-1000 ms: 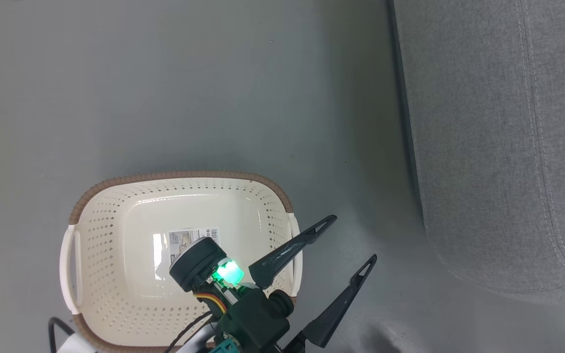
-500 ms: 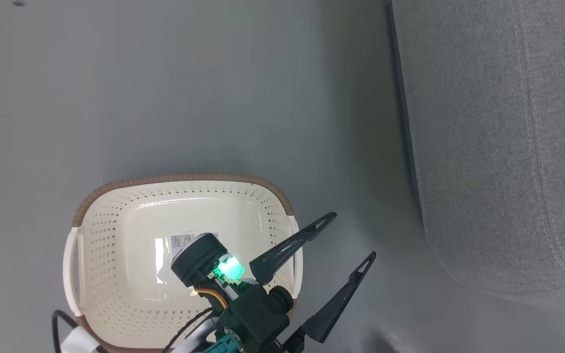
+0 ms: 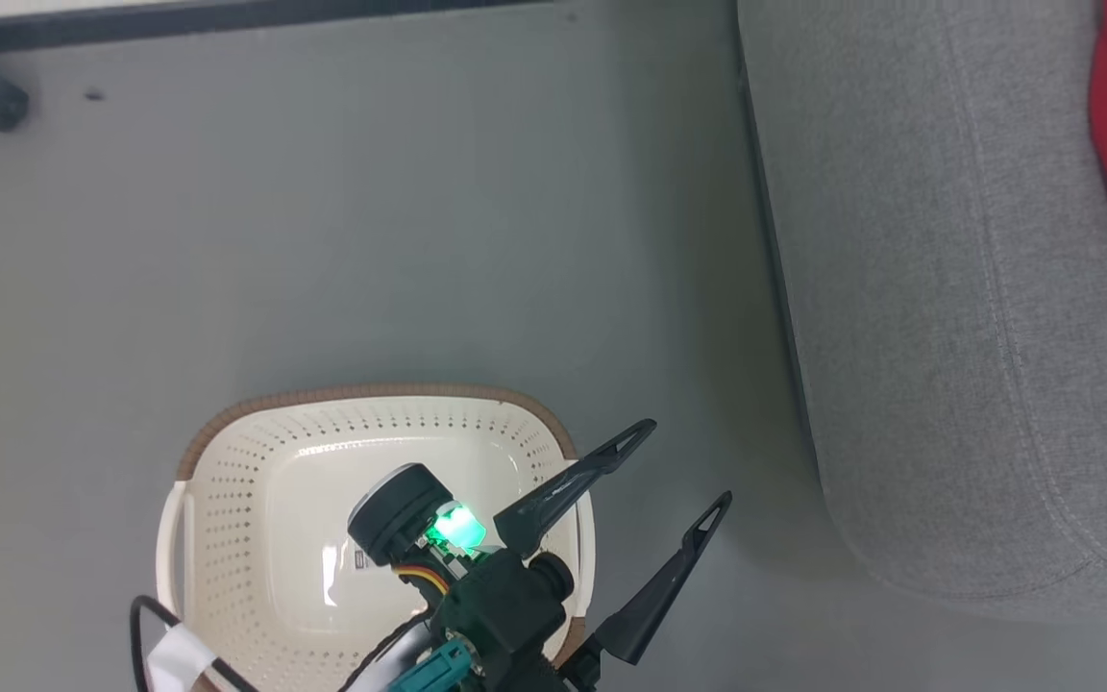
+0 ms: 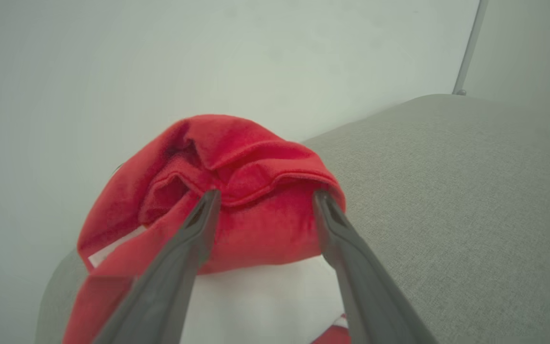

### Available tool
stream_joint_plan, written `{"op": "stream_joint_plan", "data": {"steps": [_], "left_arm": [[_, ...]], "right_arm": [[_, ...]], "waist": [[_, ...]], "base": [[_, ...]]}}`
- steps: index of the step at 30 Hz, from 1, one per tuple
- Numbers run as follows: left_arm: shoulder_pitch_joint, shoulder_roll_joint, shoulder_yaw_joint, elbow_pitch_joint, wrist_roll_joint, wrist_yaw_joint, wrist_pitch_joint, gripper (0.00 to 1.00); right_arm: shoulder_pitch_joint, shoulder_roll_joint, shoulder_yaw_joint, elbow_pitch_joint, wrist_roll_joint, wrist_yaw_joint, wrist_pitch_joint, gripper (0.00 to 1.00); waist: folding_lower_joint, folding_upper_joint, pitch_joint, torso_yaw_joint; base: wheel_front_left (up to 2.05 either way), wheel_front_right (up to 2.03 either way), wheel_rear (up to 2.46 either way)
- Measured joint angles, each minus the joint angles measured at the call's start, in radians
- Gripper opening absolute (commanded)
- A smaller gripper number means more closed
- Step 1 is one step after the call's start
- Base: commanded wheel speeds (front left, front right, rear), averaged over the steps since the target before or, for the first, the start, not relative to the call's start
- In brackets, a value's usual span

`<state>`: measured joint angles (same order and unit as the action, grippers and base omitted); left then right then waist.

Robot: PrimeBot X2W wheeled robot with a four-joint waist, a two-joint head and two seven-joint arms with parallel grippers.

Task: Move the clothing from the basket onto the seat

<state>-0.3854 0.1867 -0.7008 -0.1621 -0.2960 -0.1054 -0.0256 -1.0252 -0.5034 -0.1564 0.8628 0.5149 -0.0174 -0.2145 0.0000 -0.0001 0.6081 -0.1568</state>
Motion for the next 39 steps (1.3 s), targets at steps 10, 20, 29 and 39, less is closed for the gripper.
{"op": "stream_joint_plan", "data": {"steps": [10, 20, 29, 39], "left_arm": [[0.021, -0.021, 0.017, 0.066, -0.02, 0.018, -0.045, 1.0], [0.108, -0.025, 0.064, 0.111, -0.038, 0.072, -0.083, 1.0], [0.201, -0.028, 0.111, 0.133, -0.075, 0.136, -0.108, 1.0], [0.29, -0.01, 0.165, 0.14, -0.081, 0.187, -0.119, 1.0]], "right_arm": [[0.128, 0.044, 0.029, 0.008, -0.023, 0.021, -0.022, 1.0], [0.311, 0.128, 0.078, -0.071, -0.07, 0.044, -0.034, 1.0], [0.513, 0.208, 0.13, -0.226, -0.098, 0.054, -0.035, 1.0], [0.702, 0.289, 0.203, -0.385, -0.142, 0.07, -0.035, 1.0]], "waist": [[-0.0001, 0.0, -0.116, 0.008], [-0.0002, -0.0001, -0.254, 0.024], [-0.0003, -0.0001, -0.391, 0.041], [-0.0002, -0.0001, -0.512, 0.062]], "base": [[0.0, 0.0, 0.0], [0.0, 0.0, 0.0], [0.0, 0.0, 0.0], [0.0, 0.0, 0.0]]}}
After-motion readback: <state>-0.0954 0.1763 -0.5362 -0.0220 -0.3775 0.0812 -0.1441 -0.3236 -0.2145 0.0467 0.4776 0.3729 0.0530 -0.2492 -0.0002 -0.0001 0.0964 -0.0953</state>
